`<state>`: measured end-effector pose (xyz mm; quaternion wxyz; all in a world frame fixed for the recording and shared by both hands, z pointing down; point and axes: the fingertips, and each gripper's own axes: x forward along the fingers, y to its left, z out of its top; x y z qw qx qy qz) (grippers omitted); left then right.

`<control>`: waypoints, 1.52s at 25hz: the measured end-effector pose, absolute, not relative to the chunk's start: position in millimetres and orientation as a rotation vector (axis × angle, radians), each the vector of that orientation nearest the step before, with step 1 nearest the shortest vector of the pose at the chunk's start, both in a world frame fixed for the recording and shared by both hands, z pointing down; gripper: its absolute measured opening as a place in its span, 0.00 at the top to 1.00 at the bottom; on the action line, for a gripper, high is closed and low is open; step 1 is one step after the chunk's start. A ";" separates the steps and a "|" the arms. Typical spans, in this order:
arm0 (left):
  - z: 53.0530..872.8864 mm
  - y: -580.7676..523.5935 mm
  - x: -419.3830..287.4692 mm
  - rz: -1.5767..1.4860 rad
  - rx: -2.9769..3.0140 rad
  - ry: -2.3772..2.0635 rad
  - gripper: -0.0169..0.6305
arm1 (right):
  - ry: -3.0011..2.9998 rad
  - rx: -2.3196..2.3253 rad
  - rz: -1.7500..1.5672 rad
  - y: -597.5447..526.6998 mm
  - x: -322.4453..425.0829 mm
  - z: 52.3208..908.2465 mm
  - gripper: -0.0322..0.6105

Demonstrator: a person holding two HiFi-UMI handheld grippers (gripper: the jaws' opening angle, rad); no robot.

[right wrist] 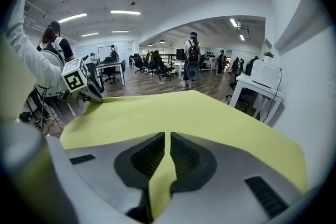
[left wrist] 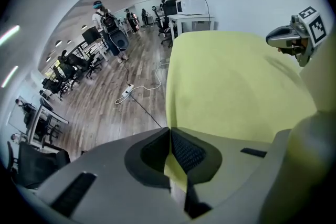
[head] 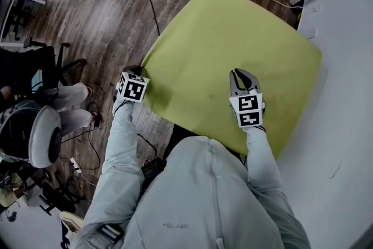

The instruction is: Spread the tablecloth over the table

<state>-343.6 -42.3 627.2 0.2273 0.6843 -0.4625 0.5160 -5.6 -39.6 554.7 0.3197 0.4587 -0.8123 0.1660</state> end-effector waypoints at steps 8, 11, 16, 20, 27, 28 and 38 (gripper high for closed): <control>620.4 -49.7 -325.9 1.258 1.891 -1.365 0.79 | -2.107 1.252 0.465 -38.3 9.3 556.7 0.91; 605.7 -58.4 -311.7 1.208 1.928 -1.387 0.78 | -2.096 1.284 0.477 -37.3 19.2 556.0 0.91; 584.4 -74.0 -270.2 1.174 2.055 -1.356 0.78 | -2.069 1.363 0.477 -32.6 40.0 549.6 0.91; 563.3 -86.5 -234.3 1.121 2.149 -1.332 0.78 | -2.042 1.444 0.489 -27.6 62.8 538.2 0.91; 513.9 -107.8 -170.5 1.041 2.329 -1.293 0.79 | -1.985 1.625 0.473 -17.2 119.2 504.3 0.91; 507.5 -110.2 -159.7 1.030 2.357 -1.281 0.79 | -1.974 1.652 0.468 -14.7 128.2 499.3 0.91; 426.5 -109.6 -28.5 0.778 2.673 -1.093 0.79 | -1.900 1.958 0.392 12.9 214.0 424.4 0.91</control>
